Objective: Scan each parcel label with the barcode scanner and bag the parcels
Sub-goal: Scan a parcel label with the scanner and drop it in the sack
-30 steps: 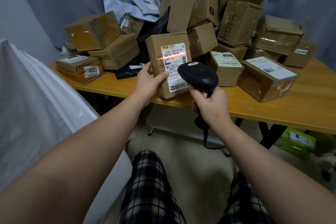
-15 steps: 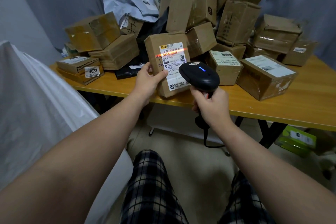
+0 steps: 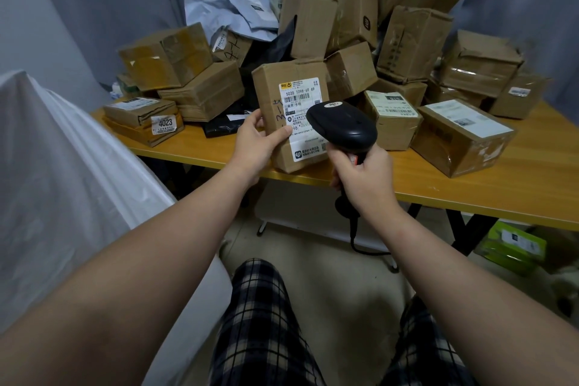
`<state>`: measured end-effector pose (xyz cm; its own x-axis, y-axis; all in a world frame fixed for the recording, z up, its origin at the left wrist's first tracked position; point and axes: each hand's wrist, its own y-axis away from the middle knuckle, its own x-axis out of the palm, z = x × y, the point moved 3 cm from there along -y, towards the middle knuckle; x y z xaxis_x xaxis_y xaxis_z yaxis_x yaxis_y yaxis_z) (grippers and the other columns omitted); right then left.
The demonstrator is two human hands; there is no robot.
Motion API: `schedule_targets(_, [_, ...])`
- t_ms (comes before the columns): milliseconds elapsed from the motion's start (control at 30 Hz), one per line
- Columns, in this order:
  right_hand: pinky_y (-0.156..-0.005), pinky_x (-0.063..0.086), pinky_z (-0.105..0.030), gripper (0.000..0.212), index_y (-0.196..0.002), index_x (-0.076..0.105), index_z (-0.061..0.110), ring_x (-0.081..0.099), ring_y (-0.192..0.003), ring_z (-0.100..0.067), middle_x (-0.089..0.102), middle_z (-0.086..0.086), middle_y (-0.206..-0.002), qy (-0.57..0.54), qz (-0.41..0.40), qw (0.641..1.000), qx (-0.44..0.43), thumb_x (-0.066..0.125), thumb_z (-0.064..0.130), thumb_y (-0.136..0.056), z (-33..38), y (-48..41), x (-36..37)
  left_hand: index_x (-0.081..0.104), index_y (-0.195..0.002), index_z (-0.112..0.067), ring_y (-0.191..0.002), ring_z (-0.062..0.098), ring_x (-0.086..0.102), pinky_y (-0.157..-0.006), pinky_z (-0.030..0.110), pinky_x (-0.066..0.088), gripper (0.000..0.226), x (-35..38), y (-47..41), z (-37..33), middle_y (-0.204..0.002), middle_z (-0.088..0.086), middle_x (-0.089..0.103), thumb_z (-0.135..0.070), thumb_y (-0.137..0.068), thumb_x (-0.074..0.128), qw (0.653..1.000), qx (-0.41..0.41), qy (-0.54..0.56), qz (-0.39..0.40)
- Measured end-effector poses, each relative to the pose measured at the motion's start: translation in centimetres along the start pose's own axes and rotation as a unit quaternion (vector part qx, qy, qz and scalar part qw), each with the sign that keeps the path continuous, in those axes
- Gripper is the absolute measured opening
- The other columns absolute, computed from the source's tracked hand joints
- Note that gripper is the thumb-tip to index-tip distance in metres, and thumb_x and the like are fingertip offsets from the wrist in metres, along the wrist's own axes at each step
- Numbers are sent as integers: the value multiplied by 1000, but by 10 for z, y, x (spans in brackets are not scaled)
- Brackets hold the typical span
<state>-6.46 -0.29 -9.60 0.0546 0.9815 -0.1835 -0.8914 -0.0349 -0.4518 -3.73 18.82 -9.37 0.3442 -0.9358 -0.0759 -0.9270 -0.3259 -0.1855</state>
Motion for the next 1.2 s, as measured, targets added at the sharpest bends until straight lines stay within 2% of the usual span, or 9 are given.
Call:
schedule_targets(167, [-56, 50, -29, 14, -75, 60, 22, 61, -55, -11, 57, 5, -54, -23, 14, 1000, 5, 69, 24, -86, 12, 0, 13, 43, -140, -9, -102, 11, 66, -75, 17, 55, 65, -17, 14, -9, -126, 1, 58, -11, -83, 74, 999, 22, 25, -18])
schedule_targets(333, [-52, 52, -32, 11, -83, 63, 13, 61, -53, -10, 60, -3, -60, -41, 115, 992, 13, 69, 22, -87, 31, 15, 63, 42, -141, -11, -107, 12, 66, -81, 23, 55, 69, -79, 56, 3, -125, -3, 62, -9, -80, 74, 994, 12, 82, -76])
schedule_targets(533, [-53, 46, -22, 15, -74, 61, 22, 58, -51, -1, 60, 15, -52, -88, 284, 952, 65, 71, 20, -85, 34, 53, 166, 47, -135, -9, -102, 10, 67, -83, 26, 55, 65, -206, 124, 58, -124, 0, 63, -9, -77, 77, 961, -62, 59, -263])
schedule_targets(633, [-52, 51, -28, 18, -72, 59, 22, 58, -47, -4, 60, 11, -51, -56, 362, 928, 74, 72, 23, -85, 26, 72, 220, 43, -132, -5, -90, 0, 66, -78, 21, 54, 58, -264, 153, 80, -111, -5, 62, -1, -81, 70, 928, -98, 31, -358])
schedule_targets(733, [-54, 51, -28, 24, -69, 57, 22, 58, -48, -7, 60, 4, -53, 31, 444, 893, 70, 69, 33, -86, 12, 89, 273, 39, -121, -11, -78, -7, 63, -67, 11, 50, 51, -305, 171, 114, -99, -7, 57, 1, -82, 70, 907, -148, -39, -392])
schedule_targets(867, [-59, 52, -29, 19, -76, 56, 23, 58, -55, -9, 58, 6, -63, 93, 537, 837, 54, 62, 32, -92, -12, 111, 333, 38, -115, -20, -100, 10, 55, -77, 24, 49, 58, -334, 171, 177, -112, -3, 53, -18, -76, 80, 889, -254, -184, -334])
schedule_targets(967, [-67, 54, -43, 22, -88, 62, 7, 63, -67, -26, 64, -12, -74, 142, 578, 803, 36, 62, 29, -92, -39, 126, 368, 41, -115, -16, -100, 18, 53, -74, 31, 49, 57, -341, 160, 223, -112, 5, 51, -21, -75, 80, 869, -281, -285, -291])
schedule_targets(1033, [-72, 53, -44, 29, -93, 63, 3, 63, -75, -29, 64, -16, -82, 195, 601, 775, 20, 60, 32, -92, -60, 137, 386, 43, -117, -10, -101, 27, 52, -71, 33, 43, 57, -343, 154, 249, -113, 12, 48, -27, -75, 79, 838, -288, -391, -249])
schedule_targets(1200, [-67, 47, -31, 29, -100, 61, 8, 60, -79, -23, 62, -7, -84, 247, 611, 751, 39, 58, 36, -93, -102, 151, 405, 36, -131, -9, -116, 35, 41, -93, 45, 42, 59, -349, 158, 298, -127, 16, 40, -25, -84, 69, 742, -352, -556, -126])
